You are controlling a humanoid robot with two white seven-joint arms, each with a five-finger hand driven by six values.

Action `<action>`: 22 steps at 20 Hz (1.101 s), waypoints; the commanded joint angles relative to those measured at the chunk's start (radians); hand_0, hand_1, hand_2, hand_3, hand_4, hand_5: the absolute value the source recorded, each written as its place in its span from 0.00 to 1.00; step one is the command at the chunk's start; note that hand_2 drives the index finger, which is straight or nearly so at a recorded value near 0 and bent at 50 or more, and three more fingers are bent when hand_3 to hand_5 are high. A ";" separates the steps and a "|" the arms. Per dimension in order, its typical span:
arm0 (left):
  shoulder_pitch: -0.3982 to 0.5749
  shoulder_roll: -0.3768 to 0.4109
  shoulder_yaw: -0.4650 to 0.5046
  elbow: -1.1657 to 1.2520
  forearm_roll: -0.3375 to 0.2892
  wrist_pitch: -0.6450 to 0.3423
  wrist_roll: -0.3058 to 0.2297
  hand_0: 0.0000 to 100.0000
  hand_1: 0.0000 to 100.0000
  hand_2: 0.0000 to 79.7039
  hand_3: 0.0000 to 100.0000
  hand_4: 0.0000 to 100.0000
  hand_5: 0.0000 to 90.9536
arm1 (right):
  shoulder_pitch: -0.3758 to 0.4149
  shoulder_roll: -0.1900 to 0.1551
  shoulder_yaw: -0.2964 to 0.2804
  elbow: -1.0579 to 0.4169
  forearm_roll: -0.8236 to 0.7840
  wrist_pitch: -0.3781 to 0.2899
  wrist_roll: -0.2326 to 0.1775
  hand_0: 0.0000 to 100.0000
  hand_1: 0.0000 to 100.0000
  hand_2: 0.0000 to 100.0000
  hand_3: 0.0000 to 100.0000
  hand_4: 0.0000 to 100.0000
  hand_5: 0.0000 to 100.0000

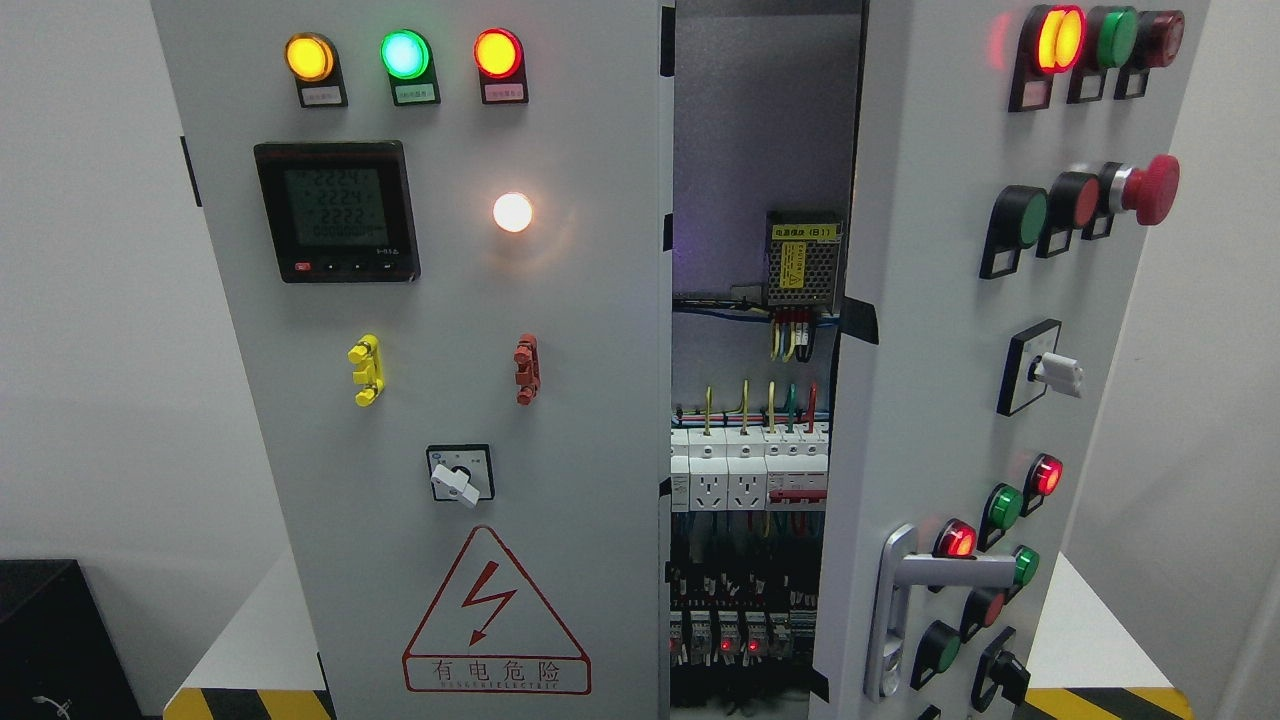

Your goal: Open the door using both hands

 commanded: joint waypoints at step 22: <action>0.763 0.550 0.182 -1.489 0.514 0.038 -0.368 0.12 0.56 0.00 0.00 0.00 0.00 | 0.000 0.000 -0.034 0.000 0.000 0.000 0.000 0.07 0.14 0.00 0.00 0.00 0.00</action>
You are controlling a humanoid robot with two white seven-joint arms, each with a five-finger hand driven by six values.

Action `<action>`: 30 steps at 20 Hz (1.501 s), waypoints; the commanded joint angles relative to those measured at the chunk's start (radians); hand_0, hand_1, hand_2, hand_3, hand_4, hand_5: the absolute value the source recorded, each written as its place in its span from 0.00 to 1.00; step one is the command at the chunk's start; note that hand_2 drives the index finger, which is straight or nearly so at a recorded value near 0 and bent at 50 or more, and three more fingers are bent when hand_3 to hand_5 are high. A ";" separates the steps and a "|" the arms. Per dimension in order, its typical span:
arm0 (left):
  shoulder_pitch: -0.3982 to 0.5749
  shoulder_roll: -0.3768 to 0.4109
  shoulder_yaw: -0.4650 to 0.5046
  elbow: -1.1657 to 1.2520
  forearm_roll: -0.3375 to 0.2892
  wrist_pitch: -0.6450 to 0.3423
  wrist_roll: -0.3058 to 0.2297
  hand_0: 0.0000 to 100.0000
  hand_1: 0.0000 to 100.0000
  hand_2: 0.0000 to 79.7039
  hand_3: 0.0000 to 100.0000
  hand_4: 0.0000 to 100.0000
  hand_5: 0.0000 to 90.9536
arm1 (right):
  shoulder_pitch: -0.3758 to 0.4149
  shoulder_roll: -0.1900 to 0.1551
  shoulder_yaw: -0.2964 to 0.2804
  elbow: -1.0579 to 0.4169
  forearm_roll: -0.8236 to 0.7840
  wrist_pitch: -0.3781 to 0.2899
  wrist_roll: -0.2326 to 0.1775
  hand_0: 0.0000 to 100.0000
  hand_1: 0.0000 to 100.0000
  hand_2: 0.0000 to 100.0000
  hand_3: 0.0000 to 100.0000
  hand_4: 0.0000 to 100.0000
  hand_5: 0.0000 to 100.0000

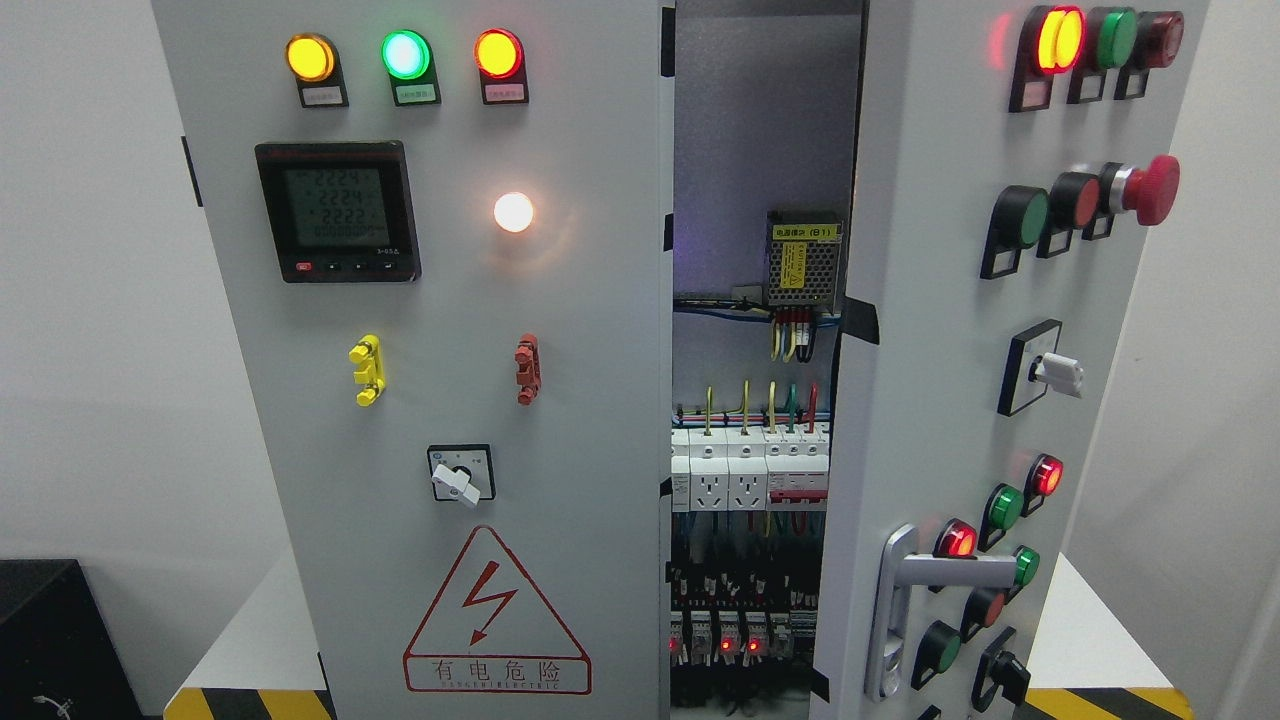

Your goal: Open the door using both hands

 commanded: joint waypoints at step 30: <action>0.345 1.063 0.468 -1.161 0.932 -0.247 -0.408 0.12 0.56 0.00 0.00 0.00 0.00 | 0.000 0.000 -0.034 0.000 0.000 0.000 0.000 0.07 0.13 0.00 0.00 0.00 0.00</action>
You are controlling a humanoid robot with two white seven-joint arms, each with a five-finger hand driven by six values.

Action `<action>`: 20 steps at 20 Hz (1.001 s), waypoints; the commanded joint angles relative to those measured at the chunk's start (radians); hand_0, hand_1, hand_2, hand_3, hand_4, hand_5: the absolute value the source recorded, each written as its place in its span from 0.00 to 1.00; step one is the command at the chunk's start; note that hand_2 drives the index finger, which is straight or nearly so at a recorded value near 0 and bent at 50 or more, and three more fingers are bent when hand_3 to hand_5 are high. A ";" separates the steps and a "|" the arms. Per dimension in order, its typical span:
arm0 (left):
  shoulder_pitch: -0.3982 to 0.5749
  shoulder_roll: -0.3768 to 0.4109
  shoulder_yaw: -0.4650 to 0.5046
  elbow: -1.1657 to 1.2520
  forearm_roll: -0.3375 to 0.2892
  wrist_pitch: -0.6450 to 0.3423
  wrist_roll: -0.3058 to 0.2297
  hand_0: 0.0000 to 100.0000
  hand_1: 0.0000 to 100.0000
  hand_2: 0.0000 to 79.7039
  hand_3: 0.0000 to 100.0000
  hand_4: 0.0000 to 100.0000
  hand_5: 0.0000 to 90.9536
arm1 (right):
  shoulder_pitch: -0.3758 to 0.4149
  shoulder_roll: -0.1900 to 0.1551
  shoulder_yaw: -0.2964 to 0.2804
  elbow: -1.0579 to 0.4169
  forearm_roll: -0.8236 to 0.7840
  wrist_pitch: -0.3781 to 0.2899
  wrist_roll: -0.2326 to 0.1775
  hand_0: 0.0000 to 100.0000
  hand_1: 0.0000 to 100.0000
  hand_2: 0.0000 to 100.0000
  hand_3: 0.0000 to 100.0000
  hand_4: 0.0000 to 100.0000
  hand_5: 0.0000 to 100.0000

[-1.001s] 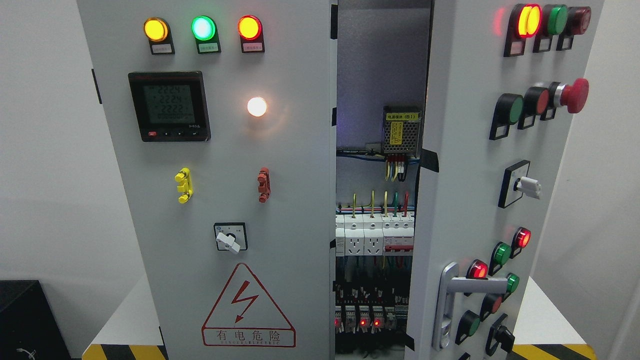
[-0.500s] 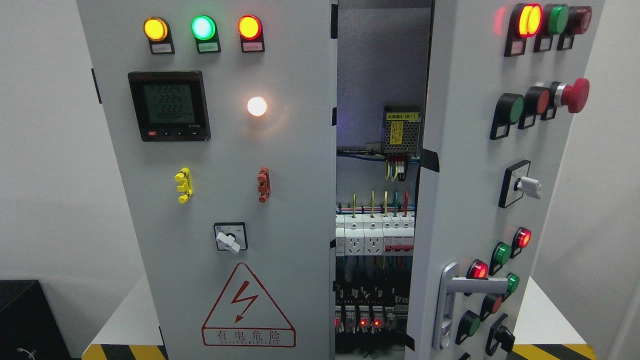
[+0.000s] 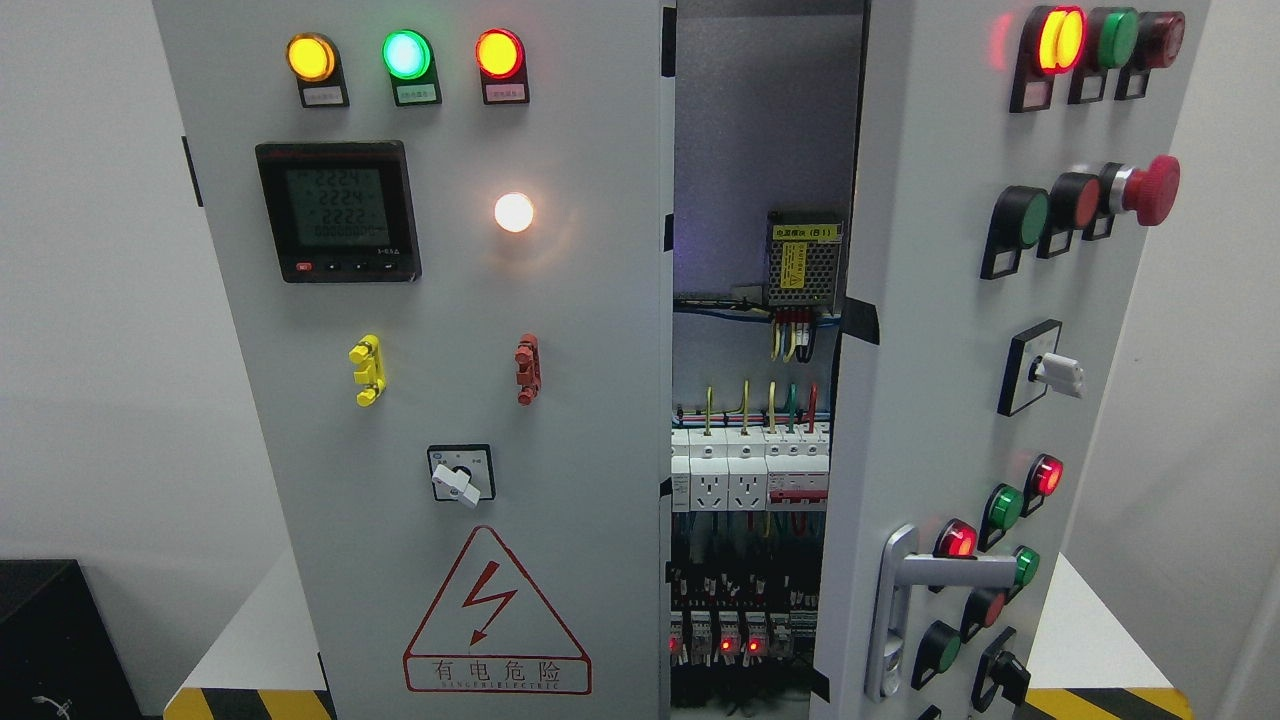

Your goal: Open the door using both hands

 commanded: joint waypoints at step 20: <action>-0.873 0.612 -0.772 -0.089 0.220 -0.063 0.003 0.12 0.56 0.00 0.00 0.00 0.00 | 0.000 0.000 -0.034 0.000 0.000 0.000 0.000 0.07 0.14 0.00 0.00 0.00 0.00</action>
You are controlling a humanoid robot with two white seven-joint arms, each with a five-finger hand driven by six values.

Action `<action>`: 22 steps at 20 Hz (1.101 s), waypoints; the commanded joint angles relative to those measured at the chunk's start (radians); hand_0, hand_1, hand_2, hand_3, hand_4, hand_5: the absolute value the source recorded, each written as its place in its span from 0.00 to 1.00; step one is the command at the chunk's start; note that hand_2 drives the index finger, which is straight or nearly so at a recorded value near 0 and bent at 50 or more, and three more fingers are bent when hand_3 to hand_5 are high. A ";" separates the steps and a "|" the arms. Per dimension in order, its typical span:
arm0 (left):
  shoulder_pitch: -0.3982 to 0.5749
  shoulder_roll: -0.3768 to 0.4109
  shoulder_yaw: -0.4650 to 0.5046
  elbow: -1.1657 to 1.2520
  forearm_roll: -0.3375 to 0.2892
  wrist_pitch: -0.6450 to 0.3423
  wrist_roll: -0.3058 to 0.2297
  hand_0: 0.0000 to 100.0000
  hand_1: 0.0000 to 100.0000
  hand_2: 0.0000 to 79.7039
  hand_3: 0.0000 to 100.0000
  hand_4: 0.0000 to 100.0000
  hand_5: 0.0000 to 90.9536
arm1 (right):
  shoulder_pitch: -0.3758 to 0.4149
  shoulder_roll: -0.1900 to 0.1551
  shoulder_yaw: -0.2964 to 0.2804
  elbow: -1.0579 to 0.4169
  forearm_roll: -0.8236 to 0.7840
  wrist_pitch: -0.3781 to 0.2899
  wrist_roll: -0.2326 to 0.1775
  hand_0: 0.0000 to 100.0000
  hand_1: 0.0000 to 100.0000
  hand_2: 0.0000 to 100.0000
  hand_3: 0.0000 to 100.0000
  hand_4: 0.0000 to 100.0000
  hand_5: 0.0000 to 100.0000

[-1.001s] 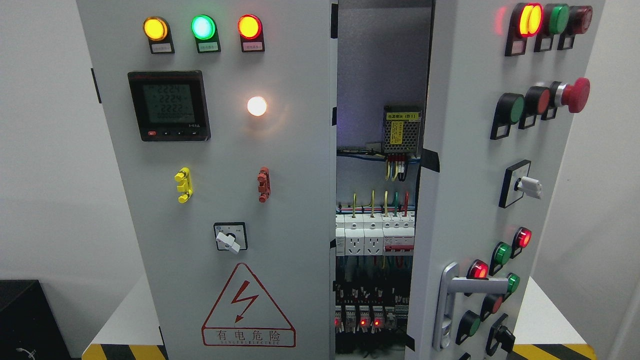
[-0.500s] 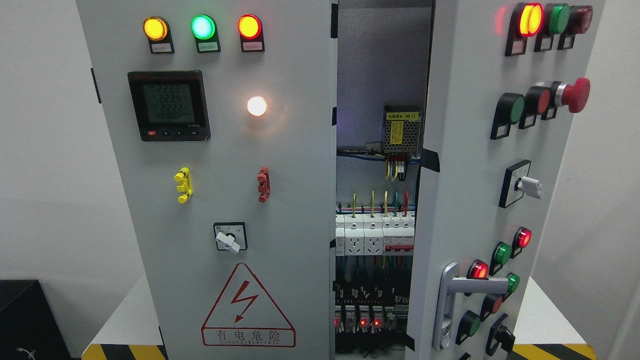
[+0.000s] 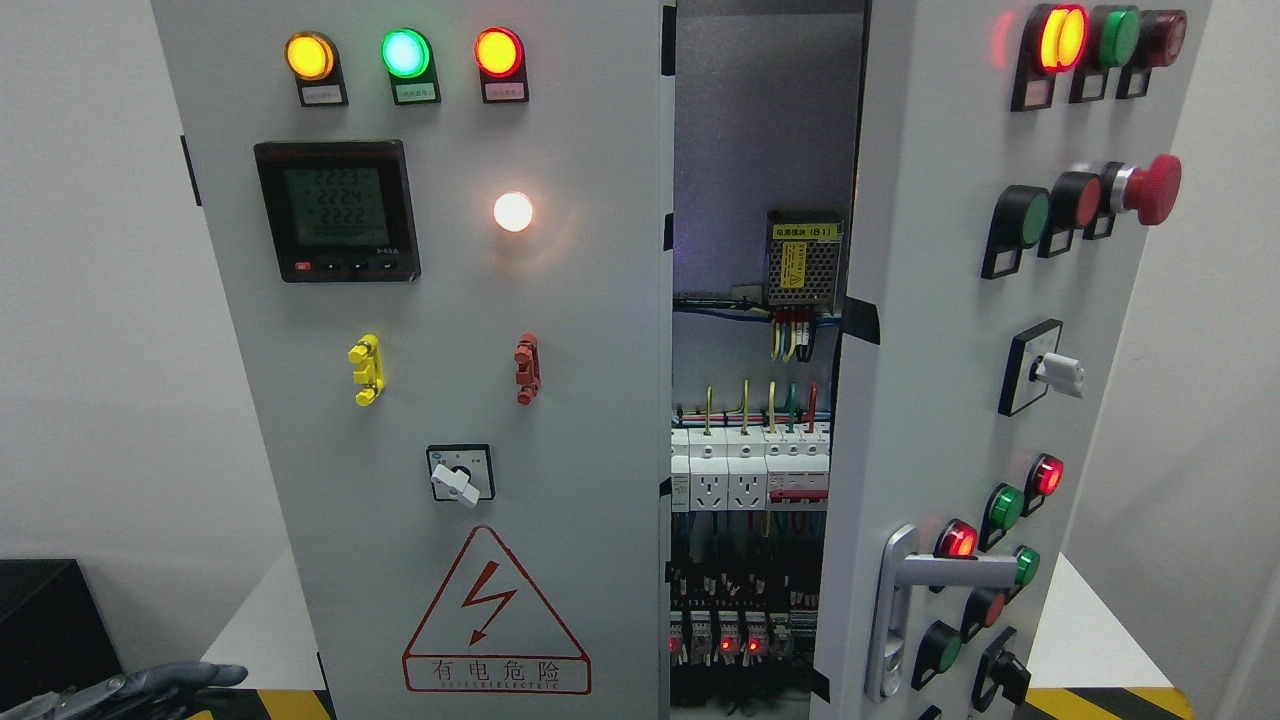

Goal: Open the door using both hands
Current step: 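Raise the left hand toward the gap at the door's edge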

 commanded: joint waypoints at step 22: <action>-1.524 -0.041 -1.524 -0.017 0.134 0.192 0.043 0.12 0.56 0.00 0.00 0.00 0.00 | 0.000 0.000 -0.034 0.000 0.000 0.000 0.000 0.07 0.13 0.00 0.00 0.00 0.00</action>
